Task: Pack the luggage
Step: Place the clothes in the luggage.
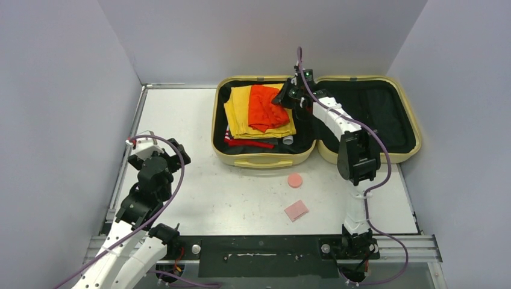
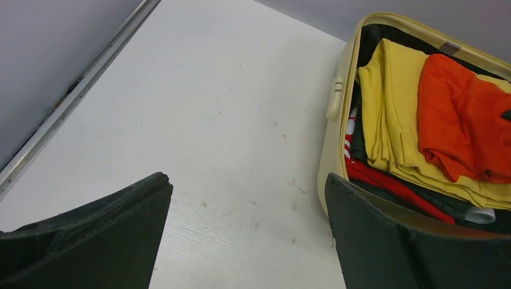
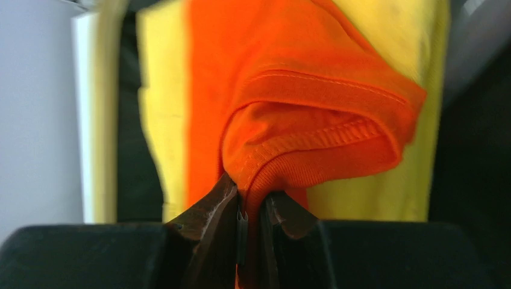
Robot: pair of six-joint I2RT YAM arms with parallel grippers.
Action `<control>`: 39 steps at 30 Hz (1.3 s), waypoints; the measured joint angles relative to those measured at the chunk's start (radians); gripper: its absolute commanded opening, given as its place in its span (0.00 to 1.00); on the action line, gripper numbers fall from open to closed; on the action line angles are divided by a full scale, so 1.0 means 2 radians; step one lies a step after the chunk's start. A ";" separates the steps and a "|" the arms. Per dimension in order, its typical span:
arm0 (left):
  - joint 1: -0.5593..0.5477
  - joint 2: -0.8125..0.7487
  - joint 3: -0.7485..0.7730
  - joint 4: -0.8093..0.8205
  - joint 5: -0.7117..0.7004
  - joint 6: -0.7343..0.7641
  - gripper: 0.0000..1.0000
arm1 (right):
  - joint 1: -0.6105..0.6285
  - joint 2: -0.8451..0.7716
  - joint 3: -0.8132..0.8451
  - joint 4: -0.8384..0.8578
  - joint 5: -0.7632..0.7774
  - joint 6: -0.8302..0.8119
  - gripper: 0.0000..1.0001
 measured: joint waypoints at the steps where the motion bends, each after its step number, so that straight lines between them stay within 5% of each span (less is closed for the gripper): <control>1: 0.000 0.002 0.000 0.000 0.002 0.000 0.96 | -0.003 0.011 -0.010 -0.003 0.001 0.000 0.00; 11: 0.000 0.008 0.000 0.000 0.010 0.000 0.96 | -0.015 0.018 -0.037 -0.029 0.051 -0.021 0.01; 13: 0.000 0.008 0.000 0.000 0.010 0.000 0.96 | -0.014 0.018 -0.037 -0.036 0.070 -0.031 0.15; 16: 0.000 0.008 0.000 0.000 0.011 0.000 0.96 | -0.014 0.018 -0.030 -0.051 0.097 -0.044 0.56; 20: 0.000 0.008 0.000 0.000 0.013 0.000 0.96 | -0.014 0.015 -0.024 -0.071 0.133 -0.059 0.75; 31: 0.000 0.011 0.000 0.000 0.016 0.000 0.96 | 0.075 -0.008 0.064 -0.109 0.263 -0.105 0.77; 39: 0.000 0.011 0.000 0.000 0.016 0.000 0.96 | 0.165 0.005 0.135 -0.103 0.266 -0.139 0.72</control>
